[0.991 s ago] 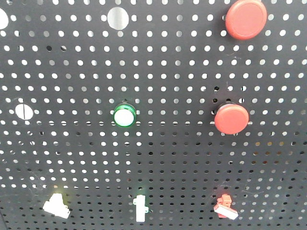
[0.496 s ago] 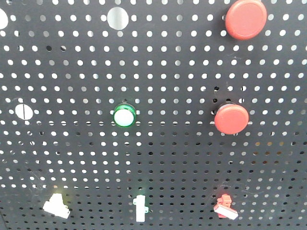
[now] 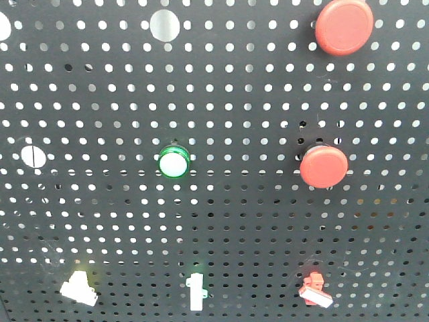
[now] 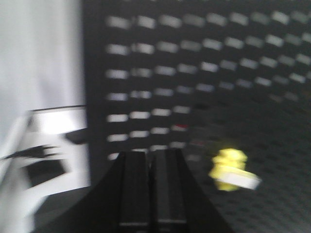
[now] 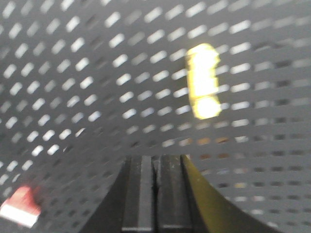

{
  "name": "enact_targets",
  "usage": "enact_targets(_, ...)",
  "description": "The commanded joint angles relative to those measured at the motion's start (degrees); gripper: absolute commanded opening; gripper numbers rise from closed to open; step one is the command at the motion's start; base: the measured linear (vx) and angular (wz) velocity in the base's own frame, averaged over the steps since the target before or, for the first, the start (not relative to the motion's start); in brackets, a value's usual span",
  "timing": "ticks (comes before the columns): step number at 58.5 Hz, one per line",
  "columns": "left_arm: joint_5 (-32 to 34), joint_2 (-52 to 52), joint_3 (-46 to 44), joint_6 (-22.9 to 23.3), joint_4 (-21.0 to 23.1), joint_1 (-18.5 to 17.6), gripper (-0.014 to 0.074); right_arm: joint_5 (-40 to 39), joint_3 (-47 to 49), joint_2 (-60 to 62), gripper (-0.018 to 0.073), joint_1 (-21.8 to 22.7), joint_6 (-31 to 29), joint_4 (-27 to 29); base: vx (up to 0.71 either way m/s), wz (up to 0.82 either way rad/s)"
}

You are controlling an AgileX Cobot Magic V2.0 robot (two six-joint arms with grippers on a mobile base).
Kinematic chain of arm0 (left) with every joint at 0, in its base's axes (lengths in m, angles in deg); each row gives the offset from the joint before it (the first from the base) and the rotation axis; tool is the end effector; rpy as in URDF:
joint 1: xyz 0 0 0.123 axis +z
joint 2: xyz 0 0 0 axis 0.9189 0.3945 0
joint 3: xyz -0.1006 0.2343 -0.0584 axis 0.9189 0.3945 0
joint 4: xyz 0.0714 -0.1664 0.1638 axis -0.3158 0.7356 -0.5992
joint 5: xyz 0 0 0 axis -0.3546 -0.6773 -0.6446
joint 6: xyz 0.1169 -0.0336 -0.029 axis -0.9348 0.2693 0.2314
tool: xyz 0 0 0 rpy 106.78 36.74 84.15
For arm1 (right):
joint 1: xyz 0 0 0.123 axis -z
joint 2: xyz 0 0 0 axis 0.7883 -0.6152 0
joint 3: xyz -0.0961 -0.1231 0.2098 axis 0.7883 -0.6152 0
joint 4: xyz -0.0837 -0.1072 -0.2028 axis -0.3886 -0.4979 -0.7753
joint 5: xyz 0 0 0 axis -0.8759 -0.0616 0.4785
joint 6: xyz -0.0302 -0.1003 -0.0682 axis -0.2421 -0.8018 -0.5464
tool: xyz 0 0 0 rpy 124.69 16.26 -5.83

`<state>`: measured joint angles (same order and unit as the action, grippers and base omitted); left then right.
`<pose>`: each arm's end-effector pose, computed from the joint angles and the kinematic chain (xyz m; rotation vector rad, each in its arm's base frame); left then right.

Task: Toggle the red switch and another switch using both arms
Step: 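Move the left gripper to the yellow-and-white toggle switch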

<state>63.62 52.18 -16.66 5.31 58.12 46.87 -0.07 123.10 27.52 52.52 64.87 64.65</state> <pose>0.1546 -0.0570 0.3073 0.3023 1.6242 -0.2608 0.1069 0.0124 0.3441 -0.0152 1.5941 0.1368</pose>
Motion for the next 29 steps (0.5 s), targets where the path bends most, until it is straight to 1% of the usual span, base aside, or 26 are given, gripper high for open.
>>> enact_targets(1,9.1,4.0,-2.6,-1.6,0.8,-5.6,0.0003,-4.4,1.7,-1.6,-0.0006,0.2,-6.2,5.8,0.0,0.0)
enact_targets(4,10.7,6.5,-3.1,-2.2,0.8,-7.5,0.0003,-4.1,1.7,-2.0,-0.0006,0.2,-9.1,8.3,0.0,0.0)
enact_targets(8,12.0,8.7,-3.9,-2.3,0.8,-8.8,0.0003,-3.5,1.7,-2.1,-0.0006,0.2,-11.5,10.1,0.0,0.0)
enact_targets(13,12.4,11.8,-5.0,-2.3,0.8,-8.8,0.0003,-2.4,1.7,-2.1,-0.0006,0.2,-13.8,12.1,0.0,0.0)
enact_targets(23,13.1,16.2,-6.2,-2.3,0.8,-8.8,0.0003,-1.0,1.7,-2.1,-0.0006,0.2,-13.9,12.2,0.0,0.0)
enact_targets(29,11.7,18.3,-6.2,-2.3,0.8,-8.8,0.0003,-1.0,1.7,-2.1,-0.0006,0.2,-14.0,12.2,0.0,0.0)
